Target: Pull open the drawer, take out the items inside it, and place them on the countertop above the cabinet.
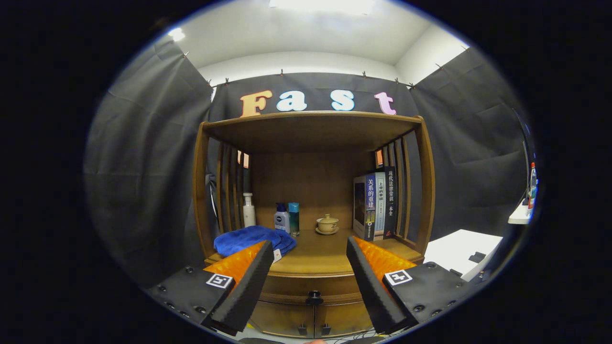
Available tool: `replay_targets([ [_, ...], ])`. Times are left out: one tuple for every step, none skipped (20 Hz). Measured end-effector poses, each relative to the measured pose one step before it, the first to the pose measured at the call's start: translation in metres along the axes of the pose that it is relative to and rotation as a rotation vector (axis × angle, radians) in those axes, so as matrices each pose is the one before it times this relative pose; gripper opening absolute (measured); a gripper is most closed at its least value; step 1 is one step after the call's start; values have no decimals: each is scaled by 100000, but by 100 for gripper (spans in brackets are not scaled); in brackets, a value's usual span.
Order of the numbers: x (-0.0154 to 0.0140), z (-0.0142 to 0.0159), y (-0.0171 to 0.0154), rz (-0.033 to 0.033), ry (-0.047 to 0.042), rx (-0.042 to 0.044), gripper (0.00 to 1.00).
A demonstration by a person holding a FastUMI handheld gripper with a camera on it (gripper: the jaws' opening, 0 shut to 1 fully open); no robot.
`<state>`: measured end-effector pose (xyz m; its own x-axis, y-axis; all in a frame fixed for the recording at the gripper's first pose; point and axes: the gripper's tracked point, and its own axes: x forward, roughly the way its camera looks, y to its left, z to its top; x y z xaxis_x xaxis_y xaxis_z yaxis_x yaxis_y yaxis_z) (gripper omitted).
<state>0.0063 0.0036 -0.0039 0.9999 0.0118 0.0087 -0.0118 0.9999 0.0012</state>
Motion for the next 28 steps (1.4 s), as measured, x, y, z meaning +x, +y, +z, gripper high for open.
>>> replay_targets([
  [514, -342, -15, -99, -59, -120, 99],
  [354, -667, -21, -297, 649, -463, 99],
  [392, -796, -218, -370, 509, -282, 99],
  [416, -459, -77, -109, -66, 102, 99],
  [353, -532, 5, 146, -406, 324, 99],
  [279, -901, 124, 361, 21, 669, 99],
  [433, -1130, -115, 146, 710, 1302, 99],
  [627, -1388, -164, 1, 1082, 1305, 99],
  [505, -1294, -311, -304, 77, 788, 99],
  [558, -1085, -401, -851, -760, -652, 99],
  [540, -1487, -409, -1150, 352, -2177, 99],
  [805, -1755, -523, -1306, 801, -2647, 99],
  [400, -1600, -242, -1126, 1129, -2171, 100],
  [475, -1636, 7, -312, 1366, -1112, 100],
  [466, -1480, 214, 708, 1313, -336, 100],
  [499, -1391, 275, 933, 992, 365, 100],
  [525, -1461, -51, -316, 1930, 48, 99],
  [283, -1655, -255, -262, 3661, 20, 99],
  [181, -1476, 84, 420, 3844, 696, 99],
  [103, -1034, 145, 406, 3402, 1134, 99],
  [292, -706, 1, 66, 1491, 1281, 99],
  [150, -290, 3, -176, 25, 1316, 99],
  [403, -158, -72, -549, -626, 300, 99],
  [382, -191, -323, -1174, -240, -582, 99],
  [309, -495, -74, -304, 763, -791, 99],
  [305, -429, 101, -49, 1302, -91, 96],
  [246, -505, 224, 368, 1083, 692, 94],
  [156, -416, 264, 901, 1384, 1065, 92],
])
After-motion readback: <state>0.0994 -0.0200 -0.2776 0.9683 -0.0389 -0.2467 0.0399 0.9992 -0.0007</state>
